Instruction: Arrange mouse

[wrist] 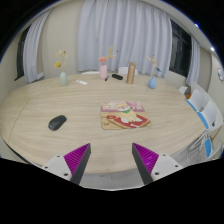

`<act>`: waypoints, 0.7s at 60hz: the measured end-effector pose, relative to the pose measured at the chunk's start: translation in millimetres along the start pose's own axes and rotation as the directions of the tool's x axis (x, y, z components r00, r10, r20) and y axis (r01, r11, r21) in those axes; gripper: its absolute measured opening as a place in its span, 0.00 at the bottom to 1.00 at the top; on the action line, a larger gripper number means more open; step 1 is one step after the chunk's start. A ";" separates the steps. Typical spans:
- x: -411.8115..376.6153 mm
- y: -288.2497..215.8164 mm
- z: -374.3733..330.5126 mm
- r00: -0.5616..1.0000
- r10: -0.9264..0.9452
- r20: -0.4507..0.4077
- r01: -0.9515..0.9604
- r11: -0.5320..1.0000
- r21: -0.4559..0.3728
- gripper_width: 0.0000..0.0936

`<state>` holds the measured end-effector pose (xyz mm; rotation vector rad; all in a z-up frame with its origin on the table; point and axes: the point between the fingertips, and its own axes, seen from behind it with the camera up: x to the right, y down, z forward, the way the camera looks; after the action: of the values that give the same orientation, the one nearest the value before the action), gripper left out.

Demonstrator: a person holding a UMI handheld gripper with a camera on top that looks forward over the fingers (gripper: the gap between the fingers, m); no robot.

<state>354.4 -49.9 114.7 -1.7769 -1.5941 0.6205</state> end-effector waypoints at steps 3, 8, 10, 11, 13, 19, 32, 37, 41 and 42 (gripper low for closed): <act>-9.7 2.2 -0.7 1.000 -0.009 0.022 0.009 1.000 -0.003 0.93; -36.3 6.5 -1.3 0.998 -0.023 0.060 0.024 1.000 -0.012 0.92; -53.6 8.4 -0.1 0.997 -0.030 0.073 0.031 0.999 -0.012 0.93; -61.2 8.8 -0.1 0.996 -0.034 0.079 0.035 0.999 -0.010 0.93; -76.7 8.6 -1.3 0.995 -0.045 0.092 0.046 0.999 -0.006 0.93; -122.0 10.3 -5.9 0.988 -0.082 0.133 0.082 0.997 0.005 0.92; -207.8 14.5 -12.9 0.974 -0.110 0.200 0.106 0.994 0.029 0.92; -240.7 15.8 -10.9 0.968 -0.102 0.228 0.098 0.995 0.030 0.92; -261.6 12.2 -7.7 0.964 -0.088 0.252 0.080 0.996 0.039 0.92; -263.6 11.4 -6.3 0.963 -0.088 0.255 0.080 0.996 0.041 0.92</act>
<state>328.9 -311.2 89.1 -1.6490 -1.8112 0.8580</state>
